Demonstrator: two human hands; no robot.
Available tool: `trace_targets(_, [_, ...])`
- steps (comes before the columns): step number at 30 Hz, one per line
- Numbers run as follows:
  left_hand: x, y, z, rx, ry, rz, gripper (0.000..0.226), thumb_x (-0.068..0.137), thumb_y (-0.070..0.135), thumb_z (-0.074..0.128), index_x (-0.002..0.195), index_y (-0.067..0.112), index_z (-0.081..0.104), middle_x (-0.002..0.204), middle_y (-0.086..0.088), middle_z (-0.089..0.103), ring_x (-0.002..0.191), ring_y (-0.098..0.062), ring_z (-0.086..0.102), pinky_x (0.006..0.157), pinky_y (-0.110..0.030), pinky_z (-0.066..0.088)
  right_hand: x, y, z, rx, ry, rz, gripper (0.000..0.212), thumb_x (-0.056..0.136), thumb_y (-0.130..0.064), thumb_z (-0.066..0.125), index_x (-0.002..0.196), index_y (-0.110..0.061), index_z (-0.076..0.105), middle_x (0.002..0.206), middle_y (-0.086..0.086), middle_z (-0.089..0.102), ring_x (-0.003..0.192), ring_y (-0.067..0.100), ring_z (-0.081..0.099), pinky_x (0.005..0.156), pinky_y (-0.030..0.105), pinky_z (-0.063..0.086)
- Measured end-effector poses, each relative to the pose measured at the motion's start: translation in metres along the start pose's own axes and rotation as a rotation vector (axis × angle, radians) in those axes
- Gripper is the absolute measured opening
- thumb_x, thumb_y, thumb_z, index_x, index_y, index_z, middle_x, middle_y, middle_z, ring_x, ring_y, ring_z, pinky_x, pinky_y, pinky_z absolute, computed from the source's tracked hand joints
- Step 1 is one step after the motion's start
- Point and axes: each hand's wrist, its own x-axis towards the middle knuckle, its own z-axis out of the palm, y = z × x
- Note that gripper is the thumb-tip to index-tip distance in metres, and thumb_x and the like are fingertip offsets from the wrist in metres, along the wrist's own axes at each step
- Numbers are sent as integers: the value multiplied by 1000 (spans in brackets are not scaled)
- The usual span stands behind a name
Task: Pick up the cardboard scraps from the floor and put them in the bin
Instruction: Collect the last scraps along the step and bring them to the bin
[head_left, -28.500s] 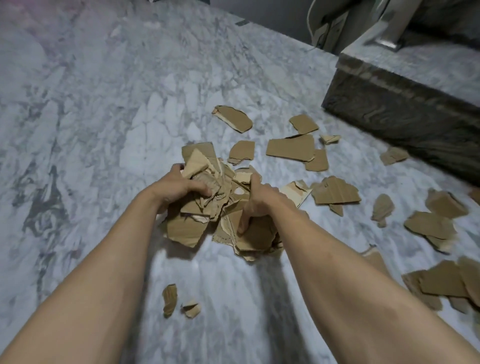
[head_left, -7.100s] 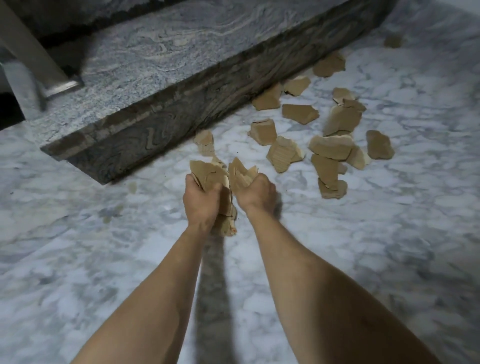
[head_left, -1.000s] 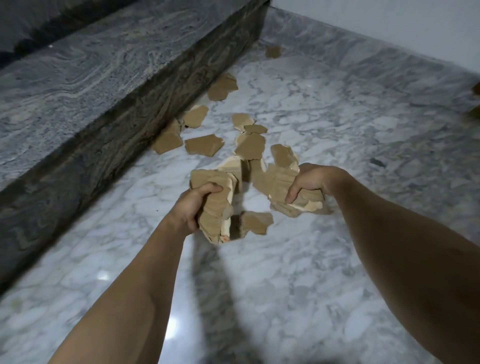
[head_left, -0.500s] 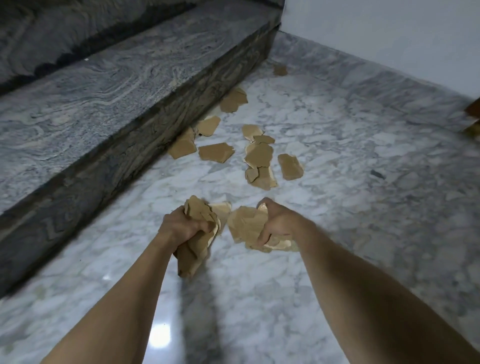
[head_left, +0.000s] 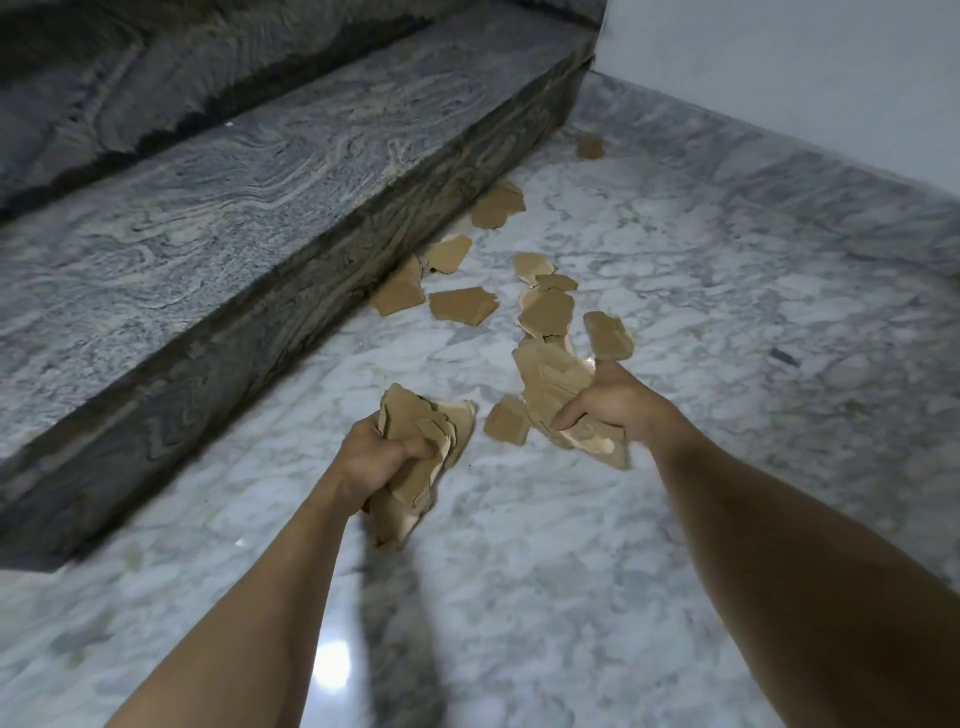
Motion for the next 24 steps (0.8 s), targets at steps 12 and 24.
trace_targets(12, [-1, 1, 5, -326, -56, -70, 42, 76, 11, 82, 114, 18, 67, 103, -10, 78, 94, -30, 74, 80, -44, 61, -12, -42, 75, -121, -7, -90, 44, 69, -1, 84, 106, -3, 60, 107, 11, 67, 102, 28, 63, 85, 36, 56])
trace_targets(24, [8, -1, 1, -180, 114, -92, 58, 65, 25, 89, 116, 14, 63, 106, -8, 74, 90, -25, 72, 69, -37, 60, 12, -31, 44, 58, 2, -10, 91, 62, 2, 87, 142, -4, 42, 134, 12, 57, 126, 32, 54, 98, 39, 52])
